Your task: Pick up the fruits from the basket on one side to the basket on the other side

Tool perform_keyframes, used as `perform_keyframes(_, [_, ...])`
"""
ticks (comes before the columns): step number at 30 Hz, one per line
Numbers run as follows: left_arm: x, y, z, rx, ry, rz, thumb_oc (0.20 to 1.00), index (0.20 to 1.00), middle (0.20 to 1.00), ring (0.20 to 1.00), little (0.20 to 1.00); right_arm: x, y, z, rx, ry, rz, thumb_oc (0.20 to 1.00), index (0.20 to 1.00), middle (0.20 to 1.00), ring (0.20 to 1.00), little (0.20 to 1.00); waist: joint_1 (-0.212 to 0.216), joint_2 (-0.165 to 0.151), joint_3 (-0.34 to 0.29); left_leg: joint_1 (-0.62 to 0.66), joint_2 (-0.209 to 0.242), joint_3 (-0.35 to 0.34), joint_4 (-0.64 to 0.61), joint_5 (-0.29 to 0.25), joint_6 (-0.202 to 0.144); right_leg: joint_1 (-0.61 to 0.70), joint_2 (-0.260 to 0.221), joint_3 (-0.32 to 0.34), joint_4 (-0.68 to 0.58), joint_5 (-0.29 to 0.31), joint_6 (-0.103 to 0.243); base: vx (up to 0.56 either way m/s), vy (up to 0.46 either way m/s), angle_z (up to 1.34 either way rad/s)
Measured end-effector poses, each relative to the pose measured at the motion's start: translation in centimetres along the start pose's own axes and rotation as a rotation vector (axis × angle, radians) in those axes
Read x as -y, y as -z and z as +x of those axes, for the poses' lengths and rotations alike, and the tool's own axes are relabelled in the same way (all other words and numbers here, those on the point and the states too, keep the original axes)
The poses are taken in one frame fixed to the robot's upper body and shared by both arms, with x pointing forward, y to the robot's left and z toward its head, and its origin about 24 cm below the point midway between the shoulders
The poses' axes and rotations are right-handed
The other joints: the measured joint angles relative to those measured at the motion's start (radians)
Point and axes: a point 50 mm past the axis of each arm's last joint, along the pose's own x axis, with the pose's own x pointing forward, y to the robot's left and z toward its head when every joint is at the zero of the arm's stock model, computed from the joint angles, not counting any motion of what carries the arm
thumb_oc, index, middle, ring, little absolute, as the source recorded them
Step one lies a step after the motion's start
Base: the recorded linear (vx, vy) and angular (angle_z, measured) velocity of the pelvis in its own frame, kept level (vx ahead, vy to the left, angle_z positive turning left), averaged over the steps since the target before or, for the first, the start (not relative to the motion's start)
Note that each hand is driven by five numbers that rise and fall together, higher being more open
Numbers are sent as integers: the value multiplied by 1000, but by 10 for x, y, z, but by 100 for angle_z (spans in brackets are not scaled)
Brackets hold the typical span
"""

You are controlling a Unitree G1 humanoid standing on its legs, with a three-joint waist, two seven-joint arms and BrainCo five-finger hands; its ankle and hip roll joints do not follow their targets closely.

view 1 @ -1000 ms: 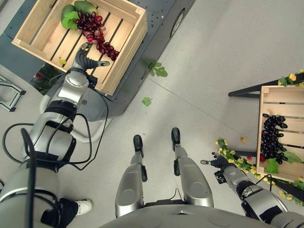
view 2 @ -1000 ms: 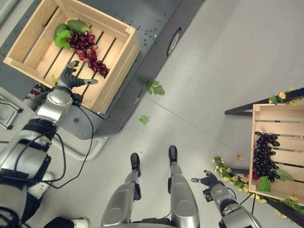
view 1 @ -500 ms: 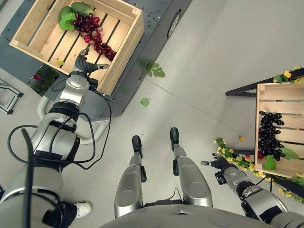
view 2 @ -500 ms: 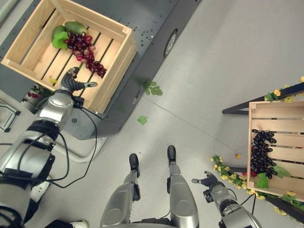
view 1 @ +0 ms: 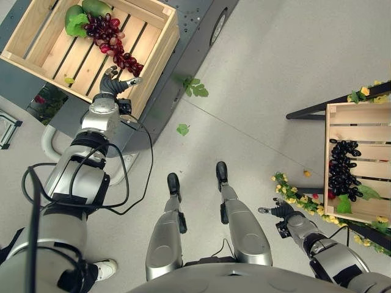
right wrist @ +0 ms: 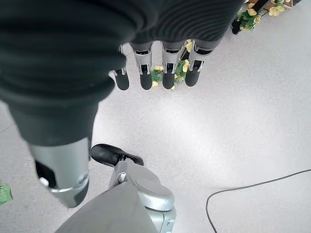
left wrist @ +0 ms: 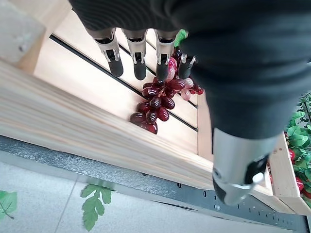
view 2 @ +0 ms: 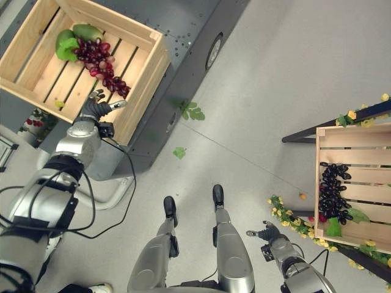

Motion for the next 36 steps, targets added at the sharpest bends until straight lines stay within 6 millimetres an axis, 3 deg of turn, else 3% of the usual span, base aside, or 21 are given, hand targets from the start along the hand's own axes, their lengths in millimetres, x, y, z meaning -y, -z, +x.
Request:
perform_keyframes(18, [4, -1, -2, 28, 19, -1, 1000, 1000, 1000, 1000, 1000, 0, -1, 0, 5, -3, 0, 1000, 1000, 1000, 1000, 1000, 3, -11, 5, 13, 1, -3, 0, 6, -1, 17, 0, -6, 0, 2, -2, 0, 0, 0])
perform_keyframes(36, [22, -4, -23, 181, 132, -63, 1000, 1000, 1000, 1000, 1000, 0, -1, 0, 8, -7, 15, 1000, 1000, 1000, 1000, 1000, 29, -15, 9, 34, 2, -8, 0, 12, -2, 40, 1, -13, 0, 7, -2, -2, 1, 1])
